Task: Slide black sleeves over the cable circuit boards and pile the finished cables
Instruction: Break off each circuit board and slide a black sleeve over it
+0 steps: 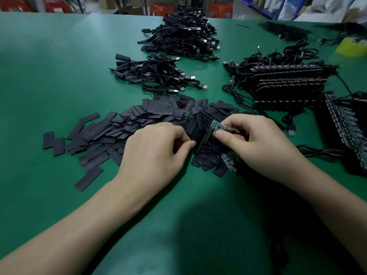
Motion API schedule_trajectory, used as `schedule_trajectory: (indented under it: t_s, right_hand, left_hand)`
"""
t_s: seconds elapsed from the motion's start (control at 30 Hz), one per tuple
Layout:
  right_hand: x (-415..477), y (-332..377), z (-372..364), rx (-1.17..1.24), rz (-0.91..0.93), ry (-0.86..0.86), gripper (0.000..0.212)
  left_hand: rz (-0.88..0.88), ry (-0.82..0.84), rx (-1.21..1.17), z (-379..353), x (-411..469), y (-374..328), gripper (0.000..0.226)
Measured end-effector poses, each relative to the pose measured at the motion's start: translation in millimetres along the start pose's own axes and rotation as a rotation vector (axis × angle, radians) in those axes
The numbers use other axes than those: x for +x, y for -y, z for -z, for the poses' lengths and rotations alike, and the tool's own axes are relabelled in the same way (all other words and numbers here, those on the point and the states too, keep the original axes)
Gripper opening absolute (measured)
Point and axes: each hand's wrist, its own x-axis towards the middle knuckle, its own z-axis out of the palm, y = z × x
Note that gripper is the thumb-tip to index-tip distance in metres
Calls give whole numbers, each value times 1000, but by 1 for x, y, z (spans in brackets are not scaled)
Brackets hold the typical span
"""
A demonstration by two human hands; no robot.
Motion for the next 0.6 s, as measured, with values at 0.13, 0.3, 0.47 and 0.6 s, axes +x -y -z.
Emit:
schedule_trajectory:
  t_s: [0.13,0.3,0.47,0.6]
  right_hand:
    - [-1,1,-2,92,35,3,11]
    - [-1,1,-2,187,70,2,5]
    - [1,0,-2,223,38,1,13]
    - [4,0,-3,263,8,19,18]
  left_hand:
    - [-128,-30,50,3,-2,3,22]
    - [-307,50,-125,-2,-1,6,19]
    - [-299,12,-308,-8,-2,7,14]
    - [-275,-111,-310,-10,-3,-2,33]
